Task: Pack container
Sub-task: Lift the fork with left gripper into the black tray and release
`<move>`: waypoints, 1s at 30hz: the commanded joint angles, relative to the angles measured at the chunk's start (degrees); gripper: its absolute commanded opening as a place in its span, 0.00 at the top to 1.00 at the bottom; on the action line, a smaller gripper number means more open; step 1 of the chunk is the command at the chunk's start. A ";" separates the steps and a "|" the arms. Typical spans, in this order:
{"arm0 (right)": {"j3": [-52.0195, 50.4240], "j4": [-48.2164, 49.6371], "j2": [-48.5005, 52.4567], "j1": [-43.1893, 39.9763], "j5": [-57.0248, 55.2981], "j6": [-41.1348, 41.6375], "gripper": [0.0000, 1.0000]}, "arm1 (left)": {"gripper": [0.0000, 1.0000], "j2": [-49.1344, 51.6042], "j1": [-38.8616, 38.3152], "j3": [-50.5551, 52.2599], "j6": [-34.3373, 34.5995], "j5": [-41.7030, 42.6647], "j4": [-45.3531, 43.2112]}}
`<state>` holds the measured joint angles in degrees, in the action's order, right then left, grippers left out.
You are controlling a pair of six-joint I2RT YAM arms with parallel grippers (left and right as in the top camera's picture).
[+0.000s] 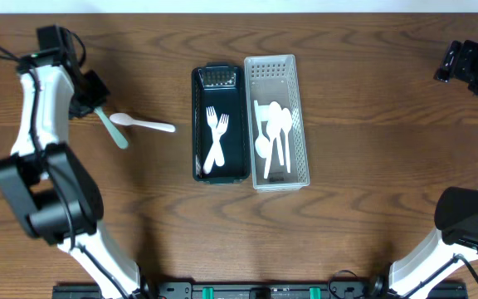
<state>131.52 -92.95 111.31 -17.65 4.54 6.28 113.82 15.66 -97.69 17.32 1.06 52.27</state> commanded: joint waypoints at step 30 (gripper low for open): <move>0.68 0.52 -0.57 0.48 0.46 -1.25 0.17 | 0.89 -12.07 -36.24 -4.83 -6.88 -4.74 4.79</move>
<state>131.52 -92.33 111.31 -17.65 4.54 5.80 96.55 -20.21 -102.35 10.44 -3.01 57.06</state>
